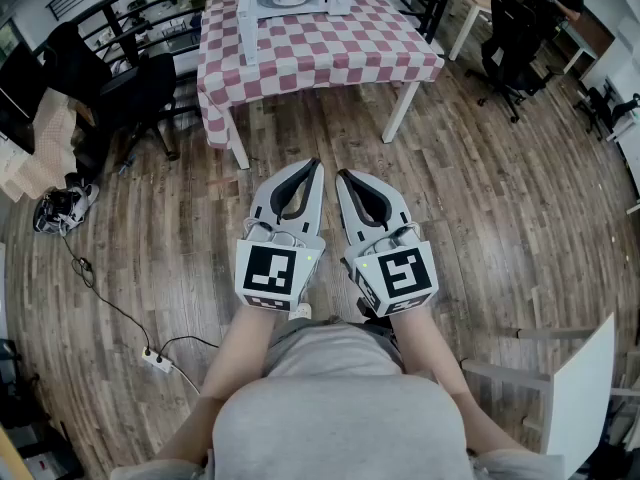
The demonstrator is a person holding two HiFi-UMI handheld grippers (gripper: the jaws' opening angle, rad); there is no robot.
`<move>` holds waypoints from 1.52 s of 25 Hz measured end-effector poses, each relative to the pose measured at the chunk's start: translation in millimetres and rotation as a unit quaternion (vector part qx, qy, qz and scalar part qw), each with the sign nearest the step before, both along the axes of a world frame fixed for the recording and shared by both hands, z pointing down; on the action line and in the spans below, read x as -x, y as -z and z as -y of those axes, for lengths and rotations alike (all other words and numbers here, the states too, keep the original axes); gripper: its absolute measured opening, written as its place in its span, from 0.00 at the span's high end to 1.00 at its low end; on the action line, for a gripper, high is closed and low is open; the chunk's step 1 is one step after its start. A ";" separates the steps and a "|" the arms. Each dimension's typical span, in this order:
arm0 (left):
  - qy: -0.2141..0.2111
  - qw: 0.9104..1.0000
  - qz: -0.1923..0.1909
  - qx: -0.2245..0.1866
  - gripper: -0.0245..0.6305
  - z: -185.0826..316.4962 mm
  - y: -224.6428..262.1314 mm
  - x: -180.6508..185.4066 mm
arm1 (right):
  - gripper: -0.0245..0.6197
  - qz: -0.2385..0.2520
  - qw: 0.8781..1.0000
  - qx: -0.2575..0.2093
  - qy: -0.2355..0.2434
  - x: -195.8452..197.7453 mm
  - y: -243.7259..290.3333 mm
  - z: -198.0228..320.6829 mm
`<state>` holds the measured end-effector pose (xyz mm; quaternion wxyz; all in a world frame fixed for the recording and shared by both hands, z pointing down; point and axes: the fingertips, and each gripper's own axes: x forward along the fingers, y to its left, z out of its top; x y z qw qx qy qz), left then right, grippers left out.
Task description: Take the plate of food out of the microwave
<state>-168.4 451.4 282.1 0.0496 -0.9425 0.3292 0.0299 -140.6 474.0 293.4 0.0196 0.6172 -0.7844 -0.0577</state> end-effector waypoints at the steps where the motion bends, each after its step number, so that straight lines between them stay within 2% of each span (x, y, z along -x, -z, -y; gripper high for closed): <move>1: -0.001 1.000 0.000 0.000 0.96 1.4 -0.1 1.4 | 0.92 0.000 1.000 0.000 0.000 1.6 -0.1 1.5; 8: -0.009 1.000 0.001 0.000 0.96 12.0 -1.8 9.5 | 0.92 0.003 1.000 0.002 -0.005 11.8 -2.9 15.4; 19: -0.019 1.000 -0.005 0.002 0.96 57.9 -1.4 34.3 | 0.92 0.021 0.999 -0.006 -0.028 30.5 -1.6 59.5; 25: -0.031 0.999 -0.005 0.005 0.96 73.8 -1.0 35.5 | 0.92 0.021 0.999 -0.002 -0.043 31.0 -1.3 75.2; 30: -0.024 1.000 -0.007 0.008 0.96 88.8 -2.9 36.6 | 0.92 0.022 0.999 0.000 -0.046 27.6 -0.1 89.3; 38: -0.021 1.000 -0.004 0.010 0.96 115.0 -10.8 17.0 | 0.92 0.026 0.999 0.004 -0.036 12.9 -12.2 116.5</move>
